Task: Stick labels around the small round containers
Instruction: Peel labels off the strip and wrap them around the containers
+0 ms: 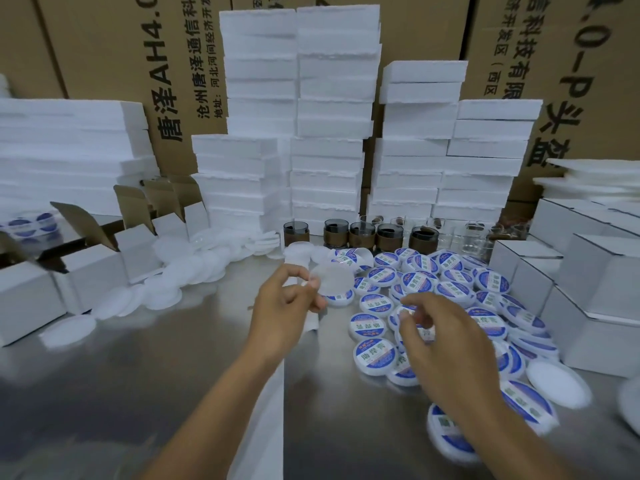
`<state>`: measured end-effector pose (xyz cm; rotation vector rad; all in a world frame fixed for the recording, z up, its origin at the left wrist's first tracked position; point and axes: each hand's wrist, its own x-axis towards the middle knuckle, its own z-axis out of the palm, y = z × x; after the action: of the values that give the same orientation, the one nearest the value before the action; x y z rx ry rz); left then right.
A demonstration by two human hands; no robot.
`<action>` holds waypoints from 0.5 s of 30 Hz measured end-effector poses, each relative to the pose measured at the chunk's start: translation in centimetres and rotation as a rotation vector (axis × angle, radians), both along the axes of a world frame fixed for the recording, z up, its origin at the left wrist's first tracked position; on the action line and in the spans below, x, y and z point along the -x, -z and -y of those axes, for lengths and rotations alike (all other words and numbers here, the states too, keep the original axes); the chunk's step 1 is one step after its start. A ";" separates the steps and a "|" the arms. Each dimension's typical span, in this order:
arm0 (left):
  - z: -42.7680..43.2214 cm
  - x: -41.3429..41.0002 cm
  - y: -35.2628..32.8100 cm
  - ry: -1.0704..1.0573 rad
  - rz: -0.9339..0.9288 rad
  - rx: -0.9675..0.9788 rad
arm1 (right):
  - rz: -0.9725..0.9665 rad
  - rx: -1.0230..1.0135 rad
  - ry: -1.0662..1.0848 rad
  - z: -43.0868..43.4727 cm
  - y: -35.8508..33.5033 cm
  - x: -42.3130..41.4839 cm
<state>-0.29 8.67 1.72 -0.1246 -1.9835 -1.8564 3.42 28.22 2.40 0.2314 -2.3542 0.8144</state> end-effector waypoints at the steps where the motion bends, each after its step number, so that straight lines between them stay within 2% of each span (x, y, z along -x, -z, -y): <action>1: -0.4 -0.4 0.0 0.044 -0.017 -0.030 | 0.034 0.134 -0.068 0.6 -0.1 -0.2; 3: -0.8 -0.8 -0.1 0.093 -0.041 -0.062 | 0.151 0.470 -0.181 2.0 -0.6 -0.2; 5: -0.9 -0.9 -0.1 0.128 -0.063 -0.068 | 0.382 0.809 -0.274 3.4 -1.4 0.4; 7: -0.9 -0.9 0.0 0.166 -0.097 -0.024 | 0.611 1.055 -0.343 4.5 -2.2 1.1; 9: -0.9 -1.0 0.0 0.201 -0.133 0.064 | 0.689 1.136 -0.370 5.1 -2.3 1.5; 11: -0.8 -1.1 0.0 0.216 -0.147 0.094 | 0.660 1.191 -0.369 5.4 -1.7 1.9; 13: -0.7 -0.9 -0.1 0.229 -0.109 0.021 | 0.620 1.237 -0.364 5.4 -1.0 2.1; 15: -0.8 -0.6 -0.1 0.248 -0.026 -0.137 | 0.586 1.226 -0.364 5.3 -0.7 2.1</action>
<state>0.32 9.50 1.83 -0.3677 -1.8865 -2.1267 1.31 22.90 3.05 -0.1393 -1.8161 2.5671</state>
